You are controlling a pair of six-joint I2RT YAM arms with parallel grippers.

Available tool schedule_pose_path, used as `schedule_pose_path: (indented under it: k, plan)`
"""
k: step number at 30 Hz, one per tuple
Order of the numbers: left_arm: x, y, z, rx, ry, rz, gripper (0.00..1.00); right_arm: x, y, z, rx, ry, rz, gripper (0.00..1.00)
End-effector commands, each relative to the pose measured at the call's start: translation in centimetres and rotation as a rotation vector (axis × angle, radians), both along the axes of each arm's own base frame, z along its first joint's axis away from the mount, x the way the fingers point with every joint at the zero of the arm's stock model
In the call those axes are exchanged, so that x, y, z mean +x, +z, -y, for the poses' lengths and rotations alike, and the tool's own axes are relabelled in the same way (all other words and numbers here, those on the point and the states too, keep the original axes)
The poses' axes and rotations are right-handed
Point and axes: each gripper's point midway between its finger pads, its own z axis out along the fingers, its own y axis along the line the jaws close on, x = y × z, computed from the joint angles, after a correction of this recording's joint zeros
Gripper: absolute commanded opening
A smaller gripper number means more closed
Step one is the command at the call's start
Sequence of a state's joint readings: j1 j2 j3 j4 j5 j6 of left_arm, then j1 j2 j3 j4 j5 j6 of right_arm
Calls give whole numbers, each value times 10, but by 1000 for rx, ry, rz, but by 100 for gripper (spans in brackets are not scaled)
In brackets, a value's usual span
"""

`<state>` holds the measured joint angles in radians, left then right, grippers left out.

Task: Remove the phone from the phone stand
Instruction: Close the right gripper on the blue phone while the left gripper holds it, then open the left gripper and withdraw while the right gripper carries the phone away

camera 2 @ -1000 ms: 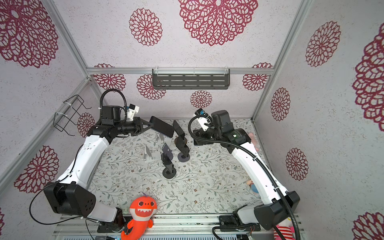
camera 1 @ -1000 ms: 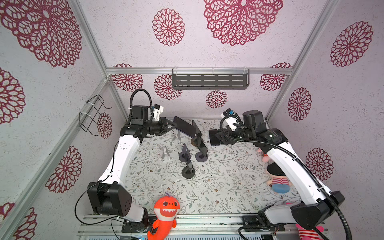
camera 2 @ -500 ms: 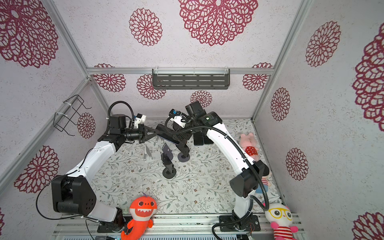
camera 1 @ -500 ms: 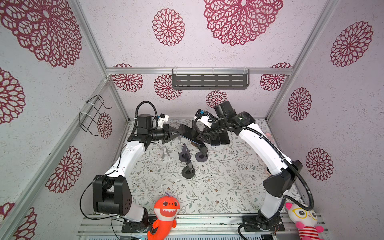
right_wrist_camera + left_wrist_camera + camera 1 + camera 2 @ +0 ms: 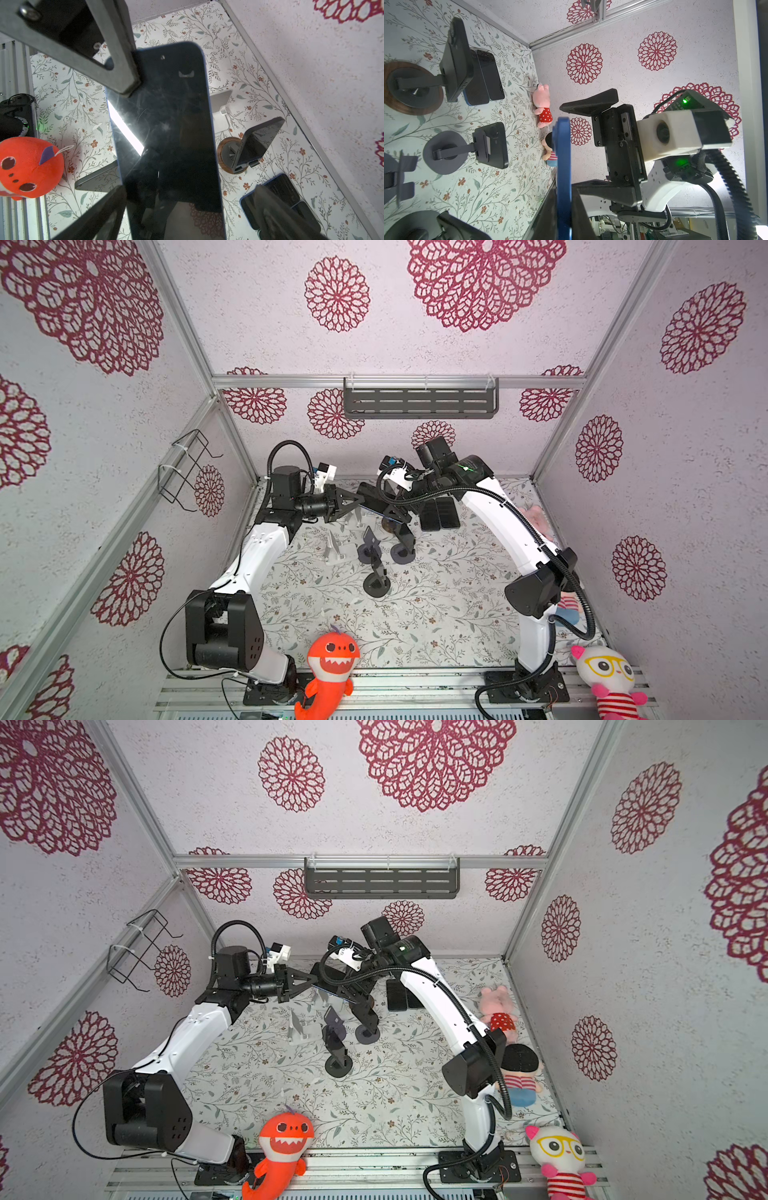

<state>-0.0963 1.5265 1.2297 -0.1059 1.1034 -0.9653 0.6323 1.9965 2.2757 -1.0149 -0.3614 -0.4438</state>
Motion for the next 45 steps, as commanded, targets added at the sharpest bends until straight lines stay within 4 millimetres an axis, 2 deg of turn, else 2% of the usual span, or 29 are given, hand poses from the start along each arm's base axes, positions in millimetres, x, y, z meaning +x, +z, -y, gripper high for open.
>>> schedule_pose_path:
  k: [1,8,15,24,27,33,40,45]
  plan:
    - [2,12,3,-38,-14,40,0,-5,2,-10,22,42,-8,99]
    - [7,2,8,-43,-9,8,0,-7,-2,-24,56,75,-24,97]
    - [8,-4,12,-44,-14,-7,0,0,-4,-28,63,58,-4,94]
    - [7,-4,14,-45,-24,-4,0,0,-10,-27,54,61,-11,84]
    - [7,-5,14,-45,-25,-4,0,0,-12,-27,47,62,-12,78]
    - [7,-6,14,-45,-26,-4,0,2,-14,-28,46,68,-9,60]
    - [10,-10,14,-43,-20,-15,0,5,-13,-29,52,60,4,51]
    - [12,-11,13,-47,-14,-14,23,7,-11,-29,67,43,14,46]
